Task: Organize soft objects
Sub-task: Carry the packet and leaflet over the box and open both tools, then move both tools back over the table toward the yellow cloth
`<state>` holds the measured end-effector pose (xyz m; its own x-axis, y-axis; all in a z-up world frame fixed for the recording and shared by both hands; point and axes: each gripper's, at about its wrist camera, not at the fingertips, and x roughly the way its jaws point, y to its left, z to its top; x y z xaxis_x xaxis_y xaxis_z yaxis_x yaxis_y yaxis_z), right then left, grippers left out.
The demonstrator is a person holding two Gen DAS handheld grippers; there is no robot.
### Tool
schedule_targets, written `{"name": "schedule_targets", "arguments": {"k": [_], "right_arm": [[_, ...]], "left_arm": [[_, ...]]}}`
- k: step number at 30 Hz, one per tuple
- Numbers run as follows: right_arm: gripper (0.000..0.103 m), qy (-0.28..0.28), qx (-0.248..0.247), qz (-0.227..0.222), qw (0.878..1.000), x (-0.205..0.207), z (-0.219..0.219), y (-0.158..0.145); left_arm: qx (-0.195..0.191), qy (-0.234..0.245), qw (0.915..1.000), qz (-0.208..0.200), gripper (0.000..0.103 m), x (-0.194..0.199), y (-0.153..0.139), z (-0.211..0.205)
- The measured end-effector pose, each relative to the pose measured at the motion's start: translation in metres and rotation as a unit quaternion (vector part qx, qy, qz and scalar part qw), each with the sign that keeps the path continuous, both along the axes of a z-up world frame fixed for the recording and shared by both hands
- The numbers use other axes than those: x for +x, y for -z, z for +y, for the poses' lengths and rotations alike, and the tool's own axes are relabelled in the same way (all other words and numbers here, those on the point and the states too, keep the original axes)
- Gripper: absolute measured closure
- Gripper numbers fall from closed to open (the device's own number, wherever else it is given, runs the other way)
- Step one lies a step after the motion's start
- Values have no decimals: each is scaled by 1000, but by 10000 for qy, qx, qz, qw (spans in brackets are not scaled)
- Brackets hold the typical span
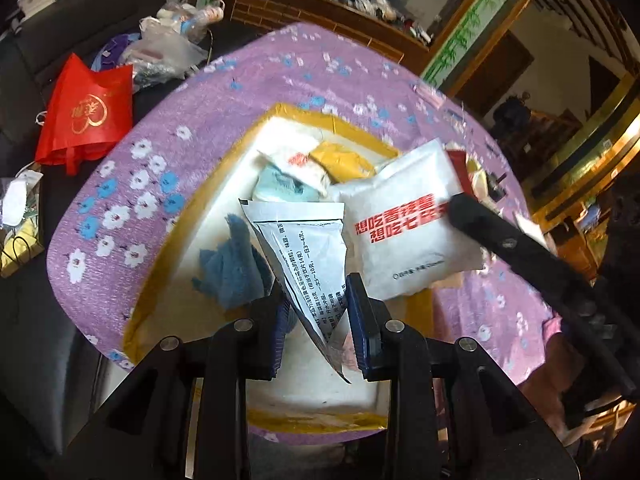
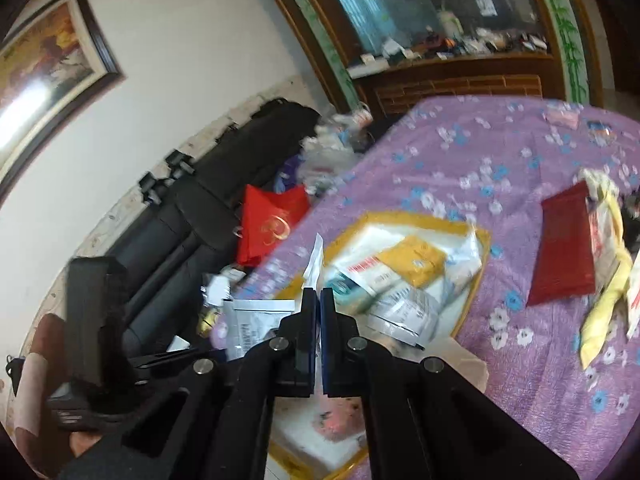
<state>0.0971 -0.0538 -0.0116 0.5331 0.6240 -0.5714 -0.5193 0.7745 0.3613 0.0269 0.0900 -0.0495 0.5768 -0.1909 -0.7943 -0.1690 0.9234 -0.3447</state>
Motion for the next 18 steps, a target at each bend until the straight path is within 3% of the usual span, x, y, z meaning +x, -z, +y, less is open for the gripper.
{"name": "schedule_targets", "arguments": {"k": [5,10,12,14,15,18], "right_arm": [[103,261,-344,197,9989,5,-6,27],[99,281,-388,357,9982,4,-11,35],[99,216,-467,323,9982,2,-8,36],[99,151,-518,295,9981,-1,-7,34],[99,131,-520,250,9982,-2,-8,33],[96,102,-453,236,9986,-5,-15,30]], "left_arm": [[327,197,9989,275,76,12,16,-13],[256,230,9988,349,76,14,23,-11],[179,210,9991,315,72,12,20,-10],[165,128,9994,282,54,10,16,-8],[159,86,9995,246,51,8,13,-7],[292,-12,9994,195,48,5,5,-9]]}}
